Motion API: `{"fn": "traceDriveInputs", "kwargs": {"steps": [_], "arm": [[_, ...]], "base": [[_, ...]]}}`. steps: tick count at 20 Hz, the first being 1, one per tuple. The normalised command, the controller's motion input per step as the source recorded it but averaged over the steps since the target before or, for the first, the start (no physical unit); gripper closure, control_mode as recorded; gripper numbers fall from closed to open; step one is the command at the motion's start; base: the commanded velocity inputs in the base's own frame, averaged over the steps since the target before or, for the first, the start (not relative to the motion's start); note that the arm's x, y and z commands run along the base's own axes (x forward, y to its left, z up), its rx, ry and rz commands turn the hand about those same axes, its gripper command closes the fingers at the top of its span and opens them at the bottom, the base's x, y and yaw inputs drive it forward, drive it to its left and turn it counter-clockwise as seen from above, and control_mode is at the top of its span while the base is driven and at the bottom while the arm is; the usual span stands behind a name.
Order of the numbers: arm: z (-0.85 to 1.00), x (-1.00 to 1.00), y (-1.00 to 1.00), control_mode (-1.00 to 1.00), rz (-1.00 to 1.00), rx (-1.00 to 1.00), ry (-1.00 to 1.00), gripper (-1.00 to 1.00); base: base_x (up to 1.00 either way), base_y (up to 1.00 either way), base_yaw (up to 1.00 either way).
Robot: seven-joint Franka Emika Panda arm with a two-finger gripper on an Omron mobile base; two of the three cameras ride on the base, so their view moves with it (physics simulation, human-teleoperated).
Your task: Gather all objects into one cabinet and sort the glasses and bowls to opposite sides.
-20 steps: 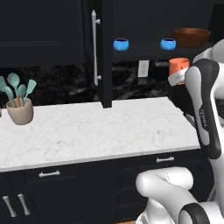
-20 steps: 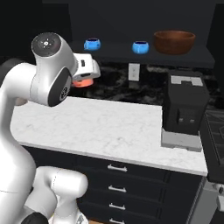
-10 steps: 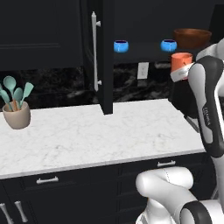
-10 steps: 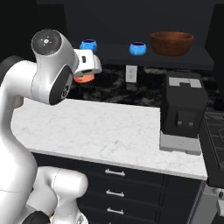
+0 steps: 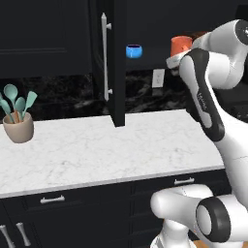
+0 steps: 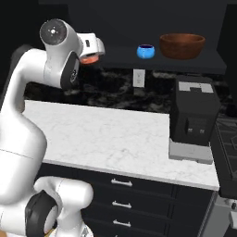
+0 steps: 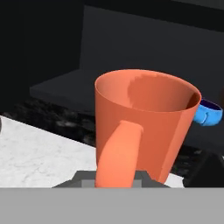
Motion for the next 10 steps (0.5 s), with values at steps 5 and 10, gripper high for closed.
{"fn": "traceDriveInputs", "kwargs": {"steps": [5, 10], "arm": [[-0.04, 1.00, 0.42, -1.00, -0.05, 0.01, 0.03, 1.00], [-0.18, 1.00, 0.15, -1.00, -0.10, 0.00, 0.09, 1.00]], "base": [[0.00, 0.00, 0.00], [0.00, 0.00, 0.00]]}}
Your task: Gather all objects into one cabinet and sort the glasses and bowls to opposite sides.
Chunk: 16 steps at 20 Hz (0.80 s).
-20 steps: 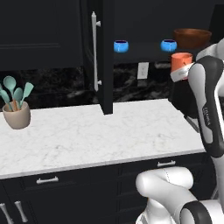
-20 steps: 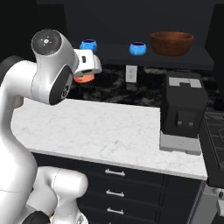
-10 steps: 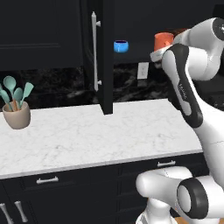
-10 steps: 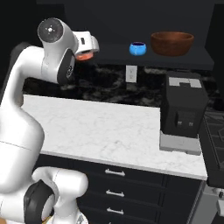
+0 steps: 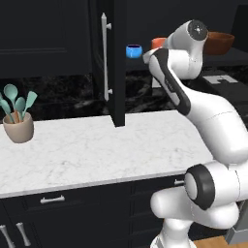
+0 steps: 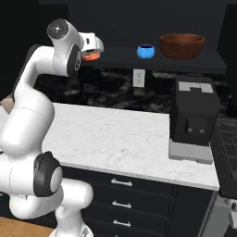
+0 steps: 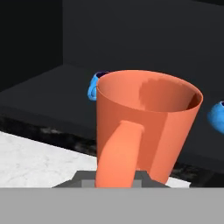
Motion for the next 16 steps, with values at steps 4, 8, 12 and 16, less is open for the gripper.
{"fn": "traceDriveInputs", "kwargs": {"steps": [4, 8, 12, 16], "arm": [[-0.31, 1.00, -0.14, -1.00, -0.11, 0.00, 0.09, 1.00], [-0.28, 1.00, -0.18, -1.00, -0.07, 0.00, 0.05, 1.00], [-0.11, 0.93, -0.14, -1.00, -0.01, 0.00, 0.00, 1.00], [-0.01, 0.71, -0.13, -1.00, 0.00, 0.00, 0.00, 1.00]], "base": [[0.00, 0.00, 0.00], [0.00, 0.00, 0.00], [0.00, 0.00, 0.00], [0.00, 0.00, 0.00]]}}
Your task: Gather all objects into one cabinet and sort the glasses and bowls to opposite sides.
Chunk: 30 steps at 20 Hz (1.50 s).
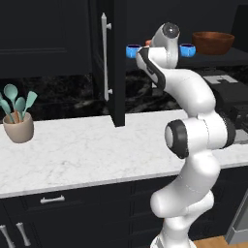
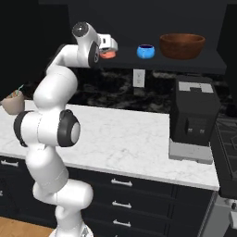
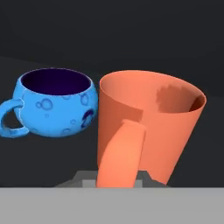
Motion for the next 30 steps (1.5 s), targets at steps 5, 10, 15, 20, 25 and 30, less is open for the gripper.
{"fn": "traceDriveInputs", "kwargs": {"steps": [5, 10, 15, 20, 25, 30], "arm": [[-0.13, 0.41, -0.10, -1.00, 0.00, 0.00, 0.00, -1.00], [0.00, -0.12, -0.05, -1.00, 0.00, 0.00, -0.04, -1.00], [0.00, -1.00, -0.04, -1.00, 0.00, 0.00, -0.14, -1.00], [-0.17, -1.00, -0.31, -1.00, 0.00, 0.00, -0.07, -1.00], [-0.31, -1.00, -0.56, -1.00, 0.00, 0.00, 0.00, -1.00], [-0.45, -1.00, -0.61, -1.00, 0.00, 0.00, 0.07, -1.00]], "base": [[0.00, 0.00, 0.00], [0.00, 0.00, 0.00], [0.00, 0.00, 0.00], [0.00, 0.00, 0.00], [0.00, 0.00, 0.00], [0.00, 0.00, 0.00]]}}
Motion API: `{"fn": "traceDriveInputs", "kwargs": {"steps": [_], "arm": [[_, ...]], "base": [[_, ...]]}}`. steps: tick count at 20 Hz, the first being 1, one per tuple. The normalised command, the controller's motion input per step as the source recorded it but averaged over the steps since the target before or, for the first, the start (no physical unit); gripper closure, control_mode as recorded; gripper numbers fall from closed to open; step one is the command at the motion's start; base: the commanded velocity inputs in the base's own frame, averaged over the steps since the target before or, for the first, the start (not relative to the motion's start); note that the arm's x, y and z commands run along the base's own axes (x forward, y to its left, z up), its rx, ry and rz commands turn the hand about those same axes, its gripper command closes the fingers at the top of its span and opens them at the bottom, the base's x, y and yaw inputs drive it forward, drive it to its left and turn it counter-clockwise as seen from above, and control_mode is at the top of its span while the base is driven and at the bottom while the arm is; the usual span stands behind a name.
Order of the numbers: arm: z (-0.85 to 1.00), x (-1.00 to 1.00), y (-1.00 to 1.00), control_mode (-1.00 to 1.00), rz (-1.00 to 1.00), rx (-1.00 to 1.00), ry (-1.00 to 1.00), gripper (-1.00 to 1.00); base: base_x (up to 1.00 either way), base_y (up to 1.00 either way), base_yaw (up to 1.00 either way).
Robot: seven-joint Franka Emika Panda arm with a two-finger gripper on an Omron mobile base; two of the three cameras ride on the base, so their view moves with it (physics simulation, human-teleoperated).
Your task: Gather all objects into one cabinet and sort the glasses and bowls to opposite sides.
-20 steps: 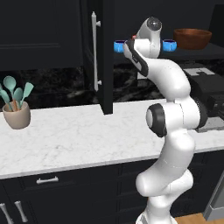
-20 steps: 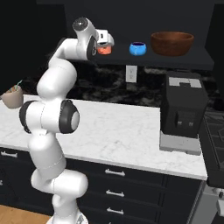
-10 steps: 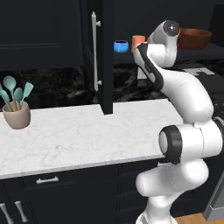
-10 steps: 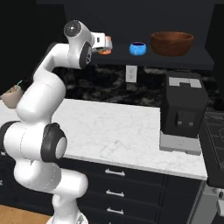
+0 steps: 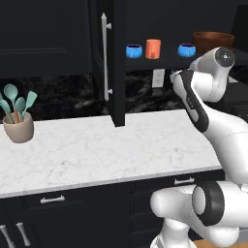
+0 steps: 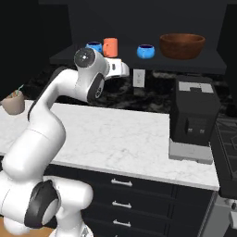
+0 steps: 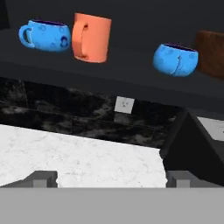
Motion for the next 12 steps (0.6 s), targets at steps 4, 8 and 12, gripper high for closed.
{"fn": "traceDriveInputs", "kwargs": {"steps": [4, 8, 12], "arm": [[-0.58, -1.00, -0.53, -1.00, 0.00, 0.00, 0.11, -1.00], [-0.48, -0.99, -0.29, -1.00, -0.03, 0.00, 0.08, -1.00], [-0.42, -0.42, -0.02, -1.00, -0.04, 0.00, 0.07, -1.00]], "base": [[0.00, 0.00, 0.00], [0.00, 0.00, 0.00], [0.00, 0.00, 0.00]]}}
